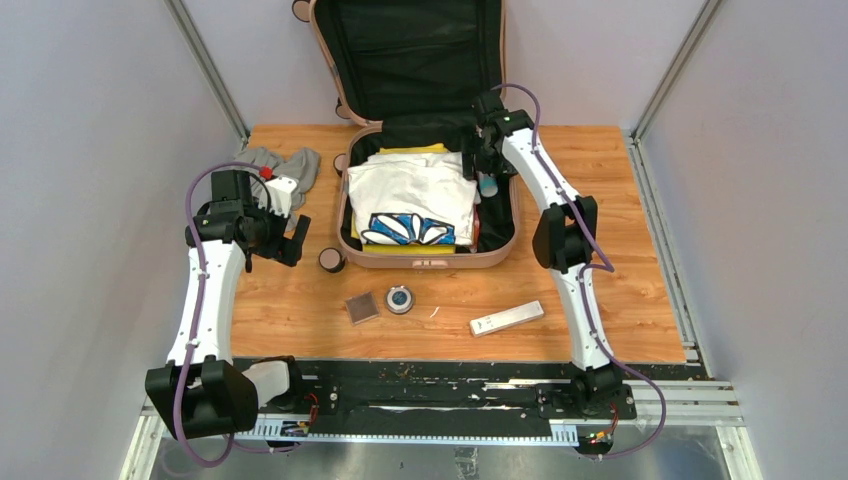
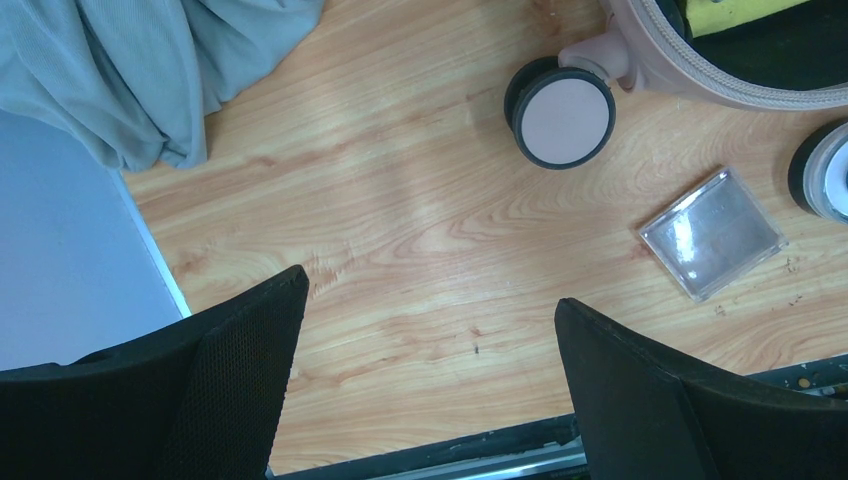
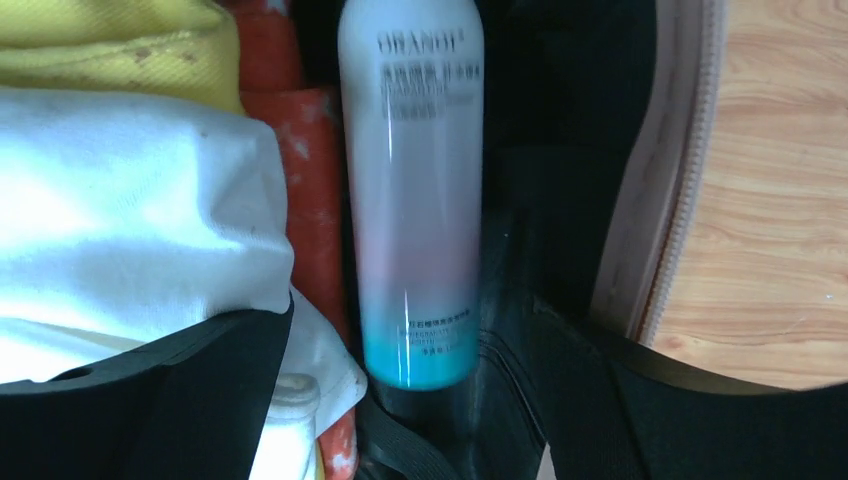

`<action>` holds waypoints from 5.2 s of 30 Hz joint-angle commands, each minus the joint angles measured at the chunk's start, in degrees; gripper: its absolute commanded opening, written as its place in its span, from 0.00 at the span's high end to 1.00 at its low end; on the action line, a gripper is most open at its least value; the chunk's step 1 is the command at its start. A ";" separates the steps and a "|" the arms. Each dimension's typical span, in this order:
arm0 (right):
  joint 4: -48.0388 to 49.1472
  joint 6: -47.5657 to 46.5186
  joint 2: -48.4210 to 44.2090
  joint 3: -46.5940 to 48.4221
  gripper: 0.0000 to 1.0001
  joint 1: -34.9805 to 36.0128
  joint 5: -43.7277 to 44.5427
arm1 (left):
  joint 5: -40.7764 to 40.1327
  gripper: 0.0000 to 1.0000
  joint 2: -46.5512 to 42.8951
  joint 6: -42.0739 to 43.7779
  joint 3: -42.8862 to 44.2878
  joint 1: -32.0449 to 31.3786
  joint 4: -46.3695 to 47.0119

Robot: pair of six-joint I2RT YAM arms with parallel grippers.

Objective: Pack the luggage
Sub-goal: Place the makeup in the luggage, then pick up the makeup from the center of the board, then place the makeup in the luggage, then pick up the makeup from the center of the board.

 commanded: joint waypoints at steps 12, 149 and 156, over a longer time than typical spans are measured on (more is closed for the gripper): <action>3.70 1.44 -4.89 -3.80 0.41 -1.52 1.85 | 0.08 0.00 1.13 -0.83 1.34 0.47 -0.38; 27.13 -3.00 -56.91 -67.52 0.14 40.86 5.18 | 2.99 0.00 0.08 1.09 3.28 0.39 -3.30; 35.87 0.23 -51.12 -74.49 0.00 49.45 4.11 | 2.70 0.00 -0.22 0.43 3.62 0.39 -3.35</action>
